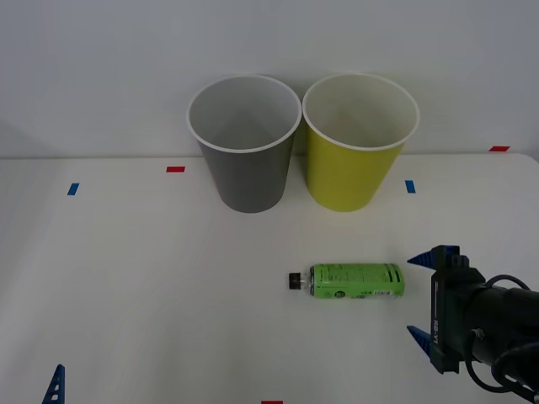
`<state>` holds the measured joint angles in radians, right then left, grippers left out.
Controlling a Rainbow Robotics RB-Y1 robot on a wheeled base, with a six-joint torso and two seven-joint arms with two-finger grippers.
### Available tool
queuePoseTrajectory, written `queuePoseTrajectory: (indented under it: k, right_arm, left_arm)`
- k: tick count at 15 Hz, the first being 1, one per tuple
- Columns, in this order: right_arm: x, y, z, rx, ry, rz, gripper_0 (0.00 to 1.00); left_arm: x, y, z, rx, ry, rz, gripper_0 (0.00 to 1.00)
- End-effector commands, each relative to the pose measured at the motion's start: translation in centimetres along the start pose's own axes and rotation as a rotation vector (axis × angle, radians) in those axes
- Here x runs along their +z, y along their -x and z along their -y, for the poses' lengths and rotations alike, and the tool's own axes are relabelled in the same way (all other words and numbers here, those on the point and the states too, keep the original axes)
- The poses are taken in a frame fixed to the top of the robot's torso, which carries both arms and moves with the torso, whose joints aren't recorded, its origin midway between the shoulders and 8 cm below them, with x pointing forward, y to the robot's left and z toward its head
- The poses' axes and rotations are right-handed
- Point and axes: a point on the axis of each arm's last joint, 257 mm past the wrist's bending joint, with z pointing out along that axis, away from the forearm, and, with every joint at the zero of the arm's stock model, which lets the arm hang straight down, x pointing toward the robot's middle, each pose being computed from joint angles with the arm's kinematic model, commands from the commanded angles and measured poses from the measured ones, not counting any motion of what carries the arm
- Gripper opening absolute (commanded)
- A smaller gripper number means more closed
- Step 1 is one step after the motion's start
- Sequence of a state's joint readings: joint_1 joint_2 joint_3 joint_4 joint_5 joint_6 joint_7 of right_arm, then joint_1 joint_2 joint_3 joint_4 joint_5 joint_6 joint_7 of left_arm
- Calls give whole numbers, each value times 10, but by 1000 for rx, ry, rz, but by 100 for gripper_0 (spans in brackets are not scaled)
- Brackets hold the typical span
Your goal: Put cans in the gray bin and PET bottles in the light green bin.
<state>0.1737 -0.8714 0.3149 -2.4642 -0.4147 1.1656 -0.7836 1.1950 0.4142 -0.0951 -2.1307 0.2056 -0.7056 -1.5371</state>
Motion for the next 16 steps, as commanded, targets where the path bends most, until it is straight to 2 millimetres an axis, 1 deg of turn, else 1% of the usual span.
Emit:
queuePoseTrajectory:
  k: [1, 3, 5, 7, 8, 11, 14, 16]
  right_arm:
    - [18, -9, 2, 8, -55, -14, 100]
    - [32, -21, -6, 49, -73, -39, 100]
    - [38, -26, -14, 109, -85, -51, 100]
    - [46, -31, -9, 117, -125, -62, 100]
    - [54, -29, -11, 112, -138, -50, 100]
    - [70, -21, -26, 134, -146, -28, 100]
    - [75, -19, -30, 156, -177, -25, 100]
    - [76, -23, -29, 165, -218, -13, 100]
  left_arm:
    - [0, 0, 0, 0, 0, 0, 100]
    - [0, 0, 0, 0, 0, 0, 100]
    - [0, 0, 0, 0, 0, 0, 100]
    - [0, 0, 0, 0, 0, 0, 100]
    - [0, 0, 0, 0, 0, 0, 100]
    - [0, 0, 0, 0, 0, 0, 100]
    - [0, 0, 0, 0, 0, 0, 100]
    - [0, 0, 0, 0, 0, 0, 100]
